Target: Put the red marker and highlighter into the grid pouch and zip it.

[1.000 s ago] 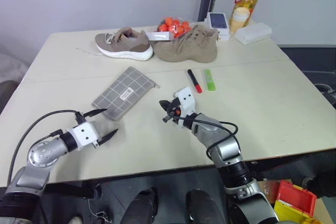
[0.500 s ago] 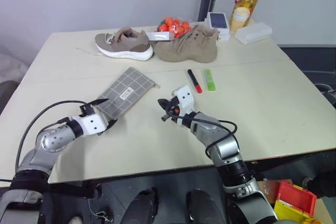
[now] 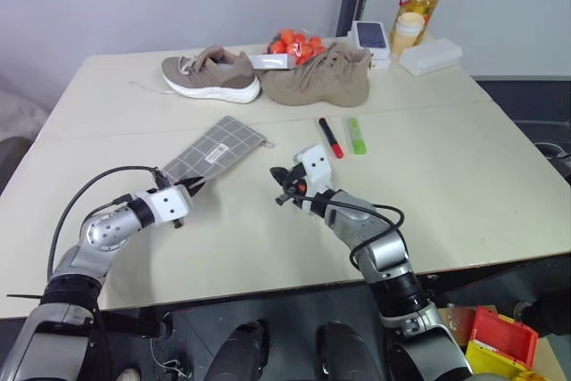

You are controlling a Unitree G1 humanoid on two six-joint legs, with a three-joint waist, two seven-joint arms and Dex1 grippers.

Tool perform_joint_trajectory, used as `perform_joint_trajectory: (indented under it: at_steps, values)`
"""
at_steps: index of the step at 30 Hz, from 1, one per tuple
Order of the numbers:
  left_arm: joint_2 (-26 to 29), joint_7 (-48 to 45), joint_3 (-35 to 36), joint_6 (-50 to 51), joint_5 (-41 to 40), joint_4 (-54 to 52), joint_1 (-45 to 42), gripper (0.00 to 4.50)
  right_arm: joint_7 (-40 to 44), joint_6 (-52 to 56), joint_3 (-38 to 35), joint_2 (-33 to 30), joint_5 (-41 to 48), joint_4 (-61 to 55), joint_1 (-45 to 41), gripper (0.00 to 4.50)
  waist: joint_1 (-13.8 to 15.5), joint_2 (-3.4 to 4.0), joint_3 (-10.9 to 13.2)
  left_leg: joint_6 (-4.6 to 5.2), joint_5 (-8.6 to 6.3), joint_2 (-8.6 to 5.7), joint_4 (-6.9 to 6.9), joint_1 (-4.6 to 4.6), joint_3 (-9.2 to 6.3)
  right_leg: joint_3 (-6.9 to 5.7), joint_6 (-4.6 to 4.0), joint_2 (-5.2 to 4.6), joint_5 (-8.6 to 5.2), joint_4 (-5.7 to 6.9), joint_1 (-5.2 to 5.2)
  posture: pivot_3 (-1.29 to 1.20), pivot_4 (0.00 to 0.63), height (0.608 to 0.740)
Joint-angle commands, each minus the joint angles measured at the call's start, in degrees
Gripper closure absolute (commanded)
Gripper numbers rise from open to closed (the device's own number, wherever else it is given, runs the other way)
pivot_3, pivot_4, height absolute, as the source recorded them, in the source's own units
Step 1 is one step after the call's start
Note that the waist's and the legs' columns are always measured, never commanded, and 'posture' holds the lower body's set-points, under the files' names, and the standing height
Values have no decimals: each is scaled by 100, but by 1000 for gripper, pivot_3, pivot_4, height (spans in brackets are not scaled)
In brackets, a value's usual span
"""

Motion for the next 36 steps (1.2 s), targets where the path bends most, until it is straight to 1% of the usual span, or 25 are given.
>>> perform_joint_trajectory:
  at_steps: [1,3,4,5,6,11,15,21,25,28,31,32,33,36]
  values:
    - [-172,-329,365,802,-1178,-1116,210,4406,-26,-9,-197,-97,55,-279,-201,4500,3,-2,1,0,0,0,2,-1,0,0,0,-1,0,0,1,0,150,740]
    - [-203,-510,448,1369,-1592,-1746,411,4406,17,39,-253,-171,103,-329,-260,4500,-17,-3,2,0,0,1,4,-3,0,2,0,-2,0,0,0,0,150,740]
    - [-200,-583,472,1751,-1822,-2218,630,4406,176,190,-343,-304,240,-413,-346,4500,-21,-3,2,0,0,2,4,-3,0,2,0,-2,0,0,-1,0,150,740]
    - [-193,-620,493,2024,-1951,-2543,786,4500,288,304,-401,-402,346,-472,-405,3986,-34,-2,2,0,0,3,3,-3,-1,1,0,-1,0,0,-2,0,150,740]
    - [-195,-633,519,2261,-2061,-2868,969,4500,336,289,-391,-552,264,-461,-504,3795,-53,-1,2,0,0,4,3,-3,0,4,-1,-1,0,0,-2,0,150,740]
    - [-312,-566,618,2915,-2235,-3732,1494,4500,135,237,-500,-872,-13,-131,-904,1191,-100,-1,2,0,0,5,0,-3,-1,3,-2,1,-1,0,-2,0,150,740]
    - [-404,-521,646,3103,-2185,-3973,1599,4500,145,270,-396,-965,-142,-15,-950,1191,-102,-2,2,0,0,5,1,-2,-1,3,-2,-1,-1,0,1,0,150,740]
    - [-515,-566,632,3185,-2183,-4105,1658,4500,-26,423,-564,-728,-57,382,-1011,1191,-103,-2,2,0,0,4,1,-2,0,3,-2,-1,-1,-1,1,0,150,740]
    - [-530,-661,636,3136,-2192,-4077,1703,4500,21,368,-536,-670,-69,680,-1038,1191,-106,-1,3,0,0,4,1,-2,1,3,-2,0,-1,-1,1,0,150,740]
    - [-551,-704,632,3118,-2189,-4058,1697,4500,26,304,-542,-625,-59,795,-1065,2000,-107,-1,3,0,0,4,1,-2,2,3,-2,-1,-1,-2,1,0,150,740]
    - [-581,-722,607,3123,-2170,-4038,1663,4500,21,290,-562,-578,-39,814,-1079,3397,-108,-1,3,0,0,4,1,-2,2,3,-2,-1,-1,-2,0,0,150,740]
    - [-589,-725,601,3126,-2162,-4034,1653,4500,19,290,-547,-564,-47,791,-1072,4055,-109,-1,3,0,0,4,1,-2,2,3,-2,0,-1,-2,0,0,150,740]
    - [-596,-725,597,3135,-2157,-4037,1648,4500,19,297,-534,-551,-51,758,-1061,4465,-110,-1,3,0,0,4,1,-2,2,3,-2,0,-1,-2,0,0,150,740]
    - [-620,-730,599,3149,-2138,-4052,1658,4500,41,290,-510,-525,-50,659,-1030,4465,-108,-1,3,0,0,4,1,-2,2,3,-2,0,-1,-1,1,0,150,740]
